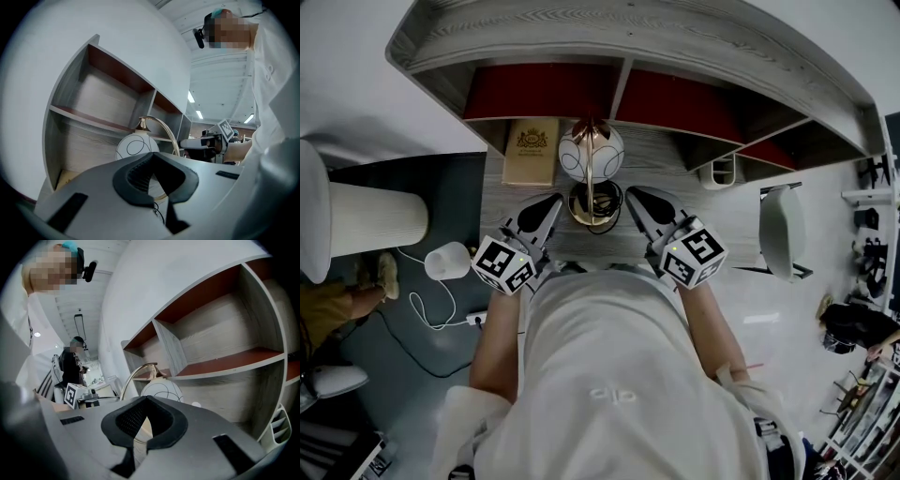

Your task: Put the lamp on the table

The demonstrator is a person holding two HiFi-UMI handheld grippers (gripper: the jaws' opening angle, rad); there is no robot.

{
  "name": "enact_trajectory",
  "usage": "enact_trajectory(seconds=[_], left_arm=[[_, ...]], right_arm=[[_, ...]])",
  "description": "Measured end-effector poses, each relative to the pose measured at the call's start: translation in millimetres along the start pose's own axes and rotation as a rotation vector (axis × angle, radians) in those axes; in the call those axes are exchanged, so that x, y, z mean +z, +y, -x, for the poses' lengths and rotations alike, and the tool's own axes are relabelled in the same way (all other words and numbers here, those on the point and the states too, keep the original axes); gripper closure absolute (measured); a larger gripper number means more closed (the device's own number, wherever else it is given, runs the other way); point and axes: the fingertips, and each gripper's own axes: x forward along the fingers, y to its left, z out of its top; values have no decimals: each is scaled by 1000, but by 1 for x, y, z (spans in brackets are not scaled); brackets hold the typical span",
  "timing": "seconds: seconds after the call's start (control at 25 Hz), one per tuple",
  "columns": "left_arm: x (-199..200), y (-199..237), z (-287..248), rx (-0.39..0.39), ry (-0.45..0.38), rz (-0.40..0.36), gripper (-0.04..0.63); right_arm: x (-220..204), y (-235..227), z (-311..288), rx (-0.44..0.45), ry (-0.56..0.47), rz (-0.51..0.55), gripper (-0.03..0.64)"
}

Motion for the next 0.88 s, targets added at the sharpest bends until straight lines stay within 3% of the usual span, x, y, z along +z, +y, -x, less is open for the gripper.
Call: enact_trajectory(seconds=[0.28,0.88], left_arm=[[2,7,3,55,10,-8,580],[10,11,4,72,1,-23,580]], right_arm=[[1,-3,1,-12,-5,18,588],[6,-8,-2,-25,-22,17,588]])
